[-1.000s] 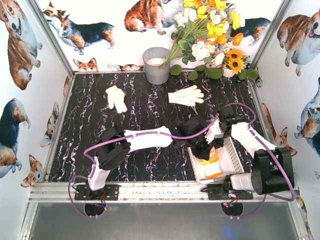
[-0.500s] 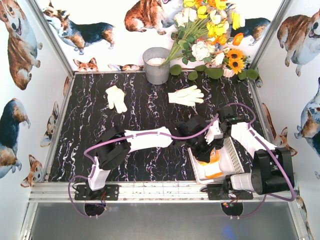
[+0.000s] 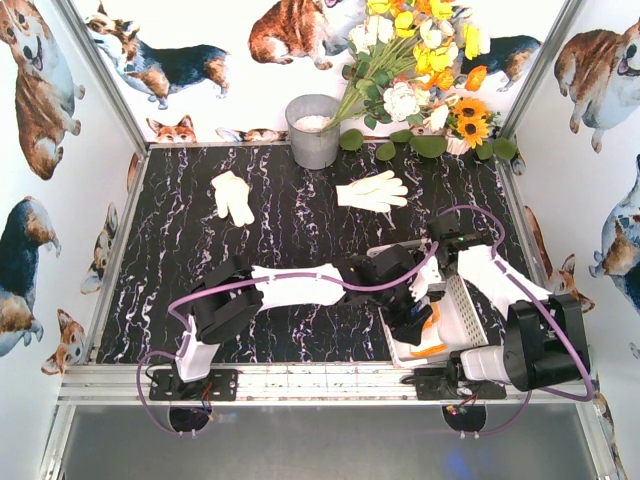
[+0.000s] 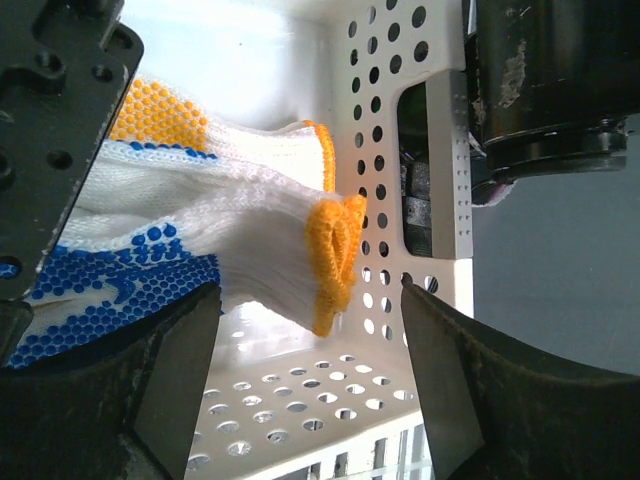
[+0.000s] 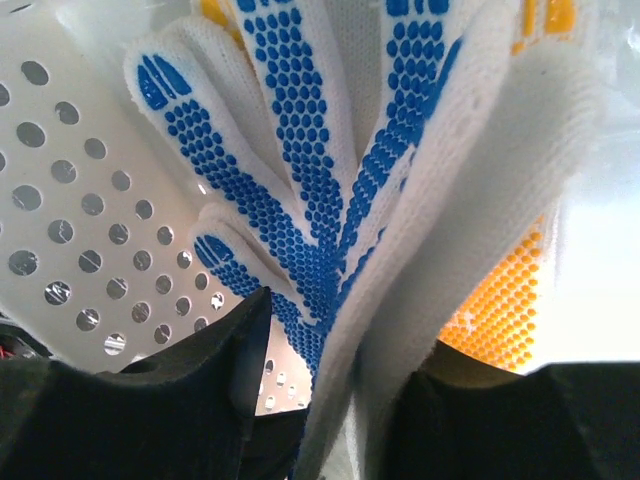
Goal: Put the gloves into the storage basket
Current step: Place the glove in the bin.
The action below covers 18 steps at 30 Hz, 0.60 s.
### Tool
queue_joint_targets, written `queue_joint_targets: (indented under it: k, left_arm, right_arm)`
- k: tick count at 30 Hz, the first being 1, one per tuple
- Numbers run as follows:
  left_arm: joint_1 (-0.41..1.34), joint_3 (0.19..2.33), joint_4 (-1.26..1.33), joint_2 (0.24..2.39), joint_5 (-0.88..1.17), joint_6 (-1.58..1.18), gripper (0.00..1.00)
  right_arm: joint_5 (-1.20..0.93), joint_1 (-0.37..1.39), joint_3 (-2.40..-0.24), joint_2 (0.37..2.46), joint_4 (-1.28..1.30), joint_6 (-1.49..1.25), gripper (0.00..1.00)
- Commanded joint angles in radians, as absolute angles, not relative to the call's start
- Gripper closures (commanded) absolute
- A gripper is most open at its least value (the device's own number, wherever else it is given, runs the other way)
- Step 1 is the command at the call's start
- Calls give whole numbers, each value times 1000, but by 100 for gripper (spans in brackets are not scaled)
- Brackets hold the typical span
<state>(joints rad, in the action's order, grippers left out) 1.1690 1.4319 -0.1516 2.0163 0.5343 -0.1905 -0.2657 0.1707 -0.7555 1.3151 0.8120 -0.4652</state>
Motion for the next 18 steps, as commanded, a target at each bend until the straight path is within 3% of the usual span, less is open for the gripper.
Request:
queue_joint_targets:
  k: [1,9,18]
  left_arm:
    - [1180,1413,-113,1968,541,-183,32]
    - [1152,1311,-76,1835,433,-186,24]
    - [1074,1181,-21,1679,357,-232,21]
  right_arm:
    - [-319,189,-782,1278,814,-471,57]
    - [-304,189,-802,1244,838,-467,55]
    - [-273,189,-807,1228,876,-455,52]
